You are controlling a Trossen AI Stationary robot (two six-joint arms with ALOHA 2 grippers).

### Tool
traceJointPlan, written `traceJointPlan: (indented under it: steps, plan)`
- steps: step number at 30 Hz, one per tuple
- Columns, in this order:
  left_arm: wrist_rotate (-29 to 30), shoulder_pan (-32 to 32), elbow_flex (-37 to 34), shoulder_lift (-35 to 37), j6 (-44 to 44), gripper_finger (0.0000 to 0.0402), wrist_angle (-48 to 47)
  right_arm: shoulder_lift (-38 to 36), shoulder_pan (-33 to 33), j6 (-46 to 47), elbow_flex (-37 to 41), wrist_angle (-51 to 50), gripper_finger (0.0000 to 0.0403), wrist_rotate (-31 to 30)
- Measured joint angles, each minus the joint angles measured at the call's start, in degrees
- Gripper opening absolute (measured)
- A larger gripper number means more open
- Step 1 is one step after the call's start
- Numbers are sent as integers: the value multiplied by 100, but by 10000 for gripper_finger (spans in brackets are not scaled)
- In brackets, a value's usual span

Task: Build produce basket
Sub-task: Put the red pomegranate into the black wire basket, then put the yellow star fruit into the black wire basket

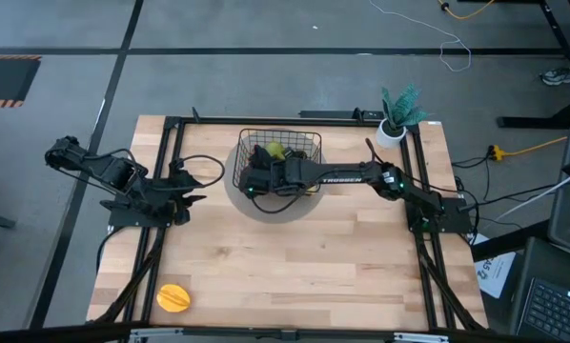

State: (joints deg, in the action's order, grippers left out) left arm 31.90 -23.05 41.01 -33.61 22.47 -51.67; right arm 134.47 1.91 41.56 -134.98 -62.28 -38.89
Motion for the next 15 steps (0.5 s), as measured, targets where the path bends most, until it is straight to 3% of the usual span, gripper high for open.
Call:
traceJointPlan:
  steps: [7, 15]
  plan:
    - [0, 0, 0, 0, 8, 133, -1, -24, 0, -19, 0, 99, 164, -40]
    - [0, 0, 0, 0, 6, 133, -3, -419, 177, 20, -9, 224, 167, 2]
